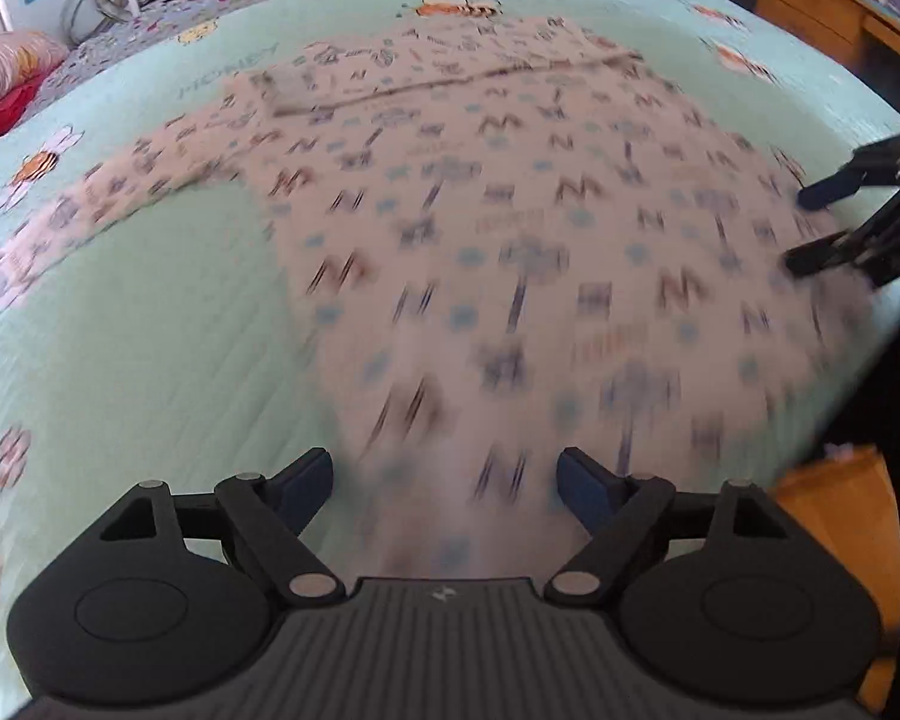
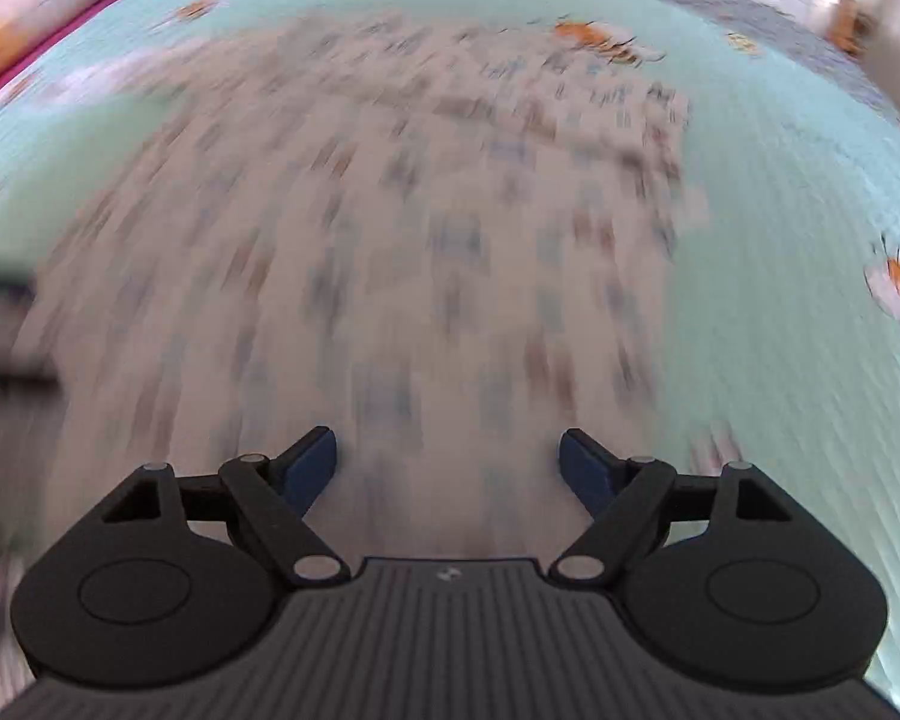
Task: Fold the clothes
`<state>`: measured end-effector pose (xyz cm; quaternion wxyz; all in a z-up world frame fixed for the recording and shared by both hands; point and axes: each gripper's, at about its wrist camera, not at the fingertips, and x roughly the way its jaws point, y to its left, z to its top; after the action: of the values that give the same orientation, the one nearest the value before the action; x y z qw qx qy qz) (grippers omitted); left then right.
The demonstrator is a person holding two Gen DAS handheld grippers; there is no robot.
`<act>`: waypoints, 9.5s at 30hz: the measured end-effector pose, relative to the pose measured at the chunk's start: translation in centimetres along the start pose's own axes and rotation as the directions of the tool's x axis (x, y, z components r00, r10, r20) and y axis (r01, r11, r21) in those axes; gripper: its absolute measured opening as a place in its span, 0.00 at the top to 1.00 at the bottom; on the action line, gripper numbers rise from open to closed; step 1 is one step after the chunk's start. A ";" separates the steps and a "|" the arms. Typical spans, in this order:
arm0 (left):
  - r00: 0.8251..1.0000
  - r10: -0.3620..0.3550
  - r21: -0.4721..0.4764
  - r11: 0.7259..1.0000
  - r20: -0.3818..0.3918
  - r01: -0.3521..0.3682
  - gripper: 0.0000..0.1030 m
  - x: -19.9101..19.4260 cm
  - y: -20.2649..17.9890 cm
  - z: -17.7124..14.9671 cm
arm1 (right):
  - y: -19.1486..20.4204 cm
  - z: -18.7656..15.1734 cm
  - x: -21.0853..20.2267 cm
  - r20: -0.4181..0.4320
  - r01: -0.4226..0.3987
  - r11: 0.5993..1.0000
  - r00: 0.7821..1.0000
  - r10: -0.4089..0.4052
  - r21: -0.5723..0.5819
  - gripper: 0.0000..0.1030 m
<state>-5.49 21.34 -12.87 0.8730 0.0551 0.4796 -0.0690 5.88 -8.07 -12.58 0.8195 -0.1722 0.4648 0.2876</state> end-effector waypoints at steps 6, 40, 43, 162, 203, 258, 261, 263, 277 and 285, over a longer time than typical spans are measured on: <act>0.985 -0.029 0.019 0.999 0.170 0.027 0.18 1.0 2.8 9.8 | 0.1 5.9 1.5 0.096 -0.035 0.999 0.995 0.036 -0.010 0.20; 0.913 0.211 -0.891 0.376 0.349 0.254 0.22 2.6 27.7 -0.7 | -0.9 1.3 -1.0 0.372 -0.254 0.915 0.920 0.127 0.314 0.25; 0.891 0.253 -0.919 0.223 0.376 0.324 0.22 3.0 30.2 -2.3 | -0.4 0.0 -0.5 0.373 -0.284 0.857 0.920 0.118 0.430 0.25; 0.982 0.009 -0.117 0.993 0.187 0.013 0.33 8.4 -7.5 15.1 | -15.1 13.8 5.4 0.403 -0.260 0.895 0.910 0.101 0.363 0.54; 0.949 0.149 -0.377 0.926 0.277 -0.035 0.33 8.9 4.4 16.2 | -16.0 14.8 7.6 0.452 -0.204 0.848 0.891 -0.047 0.489 0.64; 0.972 0.174 -0.391 0.915 0.156 -0.101 0.26 8.3 6.2 11.8 | -9.9 9.5 5.1 0.399 -0.286 0.779 0.916 0.051 0.557 0.33; 0.979 0.167 -0.453 0.886 0.115 -0.098 0.26 6.6 5.7 8.2 | -6.9 6.3 2.5 0.407 -0.297 0.816 0.910 0.084 0.496 0.28; 0.984 0.150 -0.473 0.877 0.100 -0.085 0.26 5.3 5.1 5.9 | -5.1 4.4 2.1 0.350 -0.273 0.828 0.931 0.100 0.489 0.27; 0.997 -0.028 -0.489 0.870 0.066 0.057 0.21 -1.9 -1.0 -3.2 | -2.6 -8.3 -4.7 0.234 -0.254 0.679 0.964 0.123 0.689 0.27; 0.990 0.038 -0.321 0.947 0.139 0.009 0.21 -1.2 -4.4 1.5 | -0.7 -4.9 -4.6 0.269 -0.230 0.749 0.961 0.072 0.621 0.26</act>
<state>-5.64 16.85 -11.14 0.9030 -0.0892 0.4202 0.0125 1.21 -12.78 -11.09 0.8499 0.1933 0.4506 0.1930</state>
